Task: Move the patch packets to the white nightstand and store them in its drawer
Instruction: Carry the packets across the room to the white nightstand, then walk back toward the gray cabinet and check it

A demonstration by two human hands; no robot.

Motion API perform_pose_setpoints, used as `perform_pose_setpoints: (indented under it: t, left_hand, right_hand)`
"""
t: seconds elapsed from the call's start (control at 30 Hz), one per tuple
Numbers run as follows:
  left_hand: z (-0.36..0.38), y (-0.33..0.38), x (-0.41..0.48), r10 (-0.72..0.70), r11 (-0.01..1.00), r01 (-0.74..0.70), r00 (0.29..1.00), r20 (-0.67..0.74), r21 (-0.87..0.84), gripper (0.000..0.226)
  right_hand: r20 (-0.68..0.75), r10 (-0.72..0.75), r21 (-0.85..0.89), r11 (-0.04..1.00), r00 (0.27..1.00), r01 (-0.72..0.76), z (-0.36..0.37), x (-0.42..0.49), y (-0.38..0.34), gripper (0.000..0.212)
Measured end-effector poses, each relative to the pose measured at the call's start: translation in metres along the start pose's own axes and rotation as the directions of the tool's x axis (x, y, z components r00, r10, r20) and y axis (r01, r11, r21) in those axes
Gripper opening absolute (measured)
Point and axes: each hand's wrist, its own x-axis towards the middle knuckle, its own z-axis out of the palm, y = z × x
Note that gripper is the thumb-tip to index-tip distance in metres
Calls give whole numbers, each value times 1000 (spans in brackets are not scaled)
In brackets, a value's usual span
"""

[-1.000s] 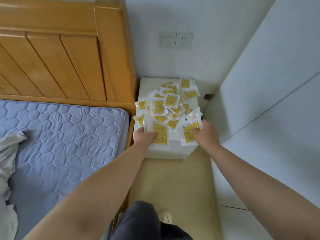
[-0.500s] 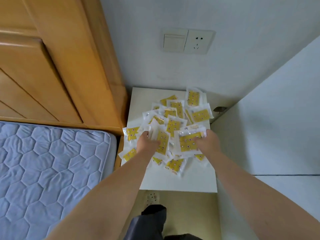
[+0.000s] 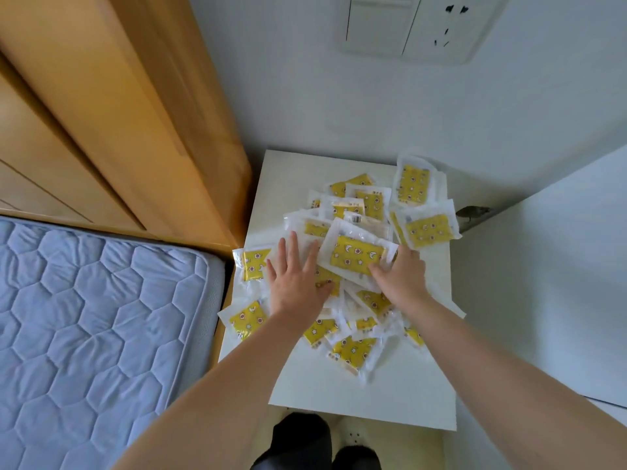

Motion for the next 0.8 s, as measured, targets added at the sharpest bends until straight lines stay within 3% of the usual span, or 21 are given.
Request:
perform_pose_setpoints:
  t: [0.23,0.47,0.63,0.8]
  left_hand:
    - [-7,1,-12,0,999,0,1000,4,34,79]
    - [-23,17,-23,2,997,-1,1000,-9,71,75]
    - [-49,39,-46,-5,997,10,997,-72,73,74]
    - [-104,52,-81,2,996,18,977,-215,92,73]
  right_hand:
    - [-10,-83,75,994,997,84,-6,-9,0,74]
    - [-77,-326,-128,940,942,315,-15,-38,7,72]
    - [-30,-514,-274,829,858,487,-45,-64,-6,67]
    - [-40,-686,-382,682,726,624,-98,-97,-29,64]
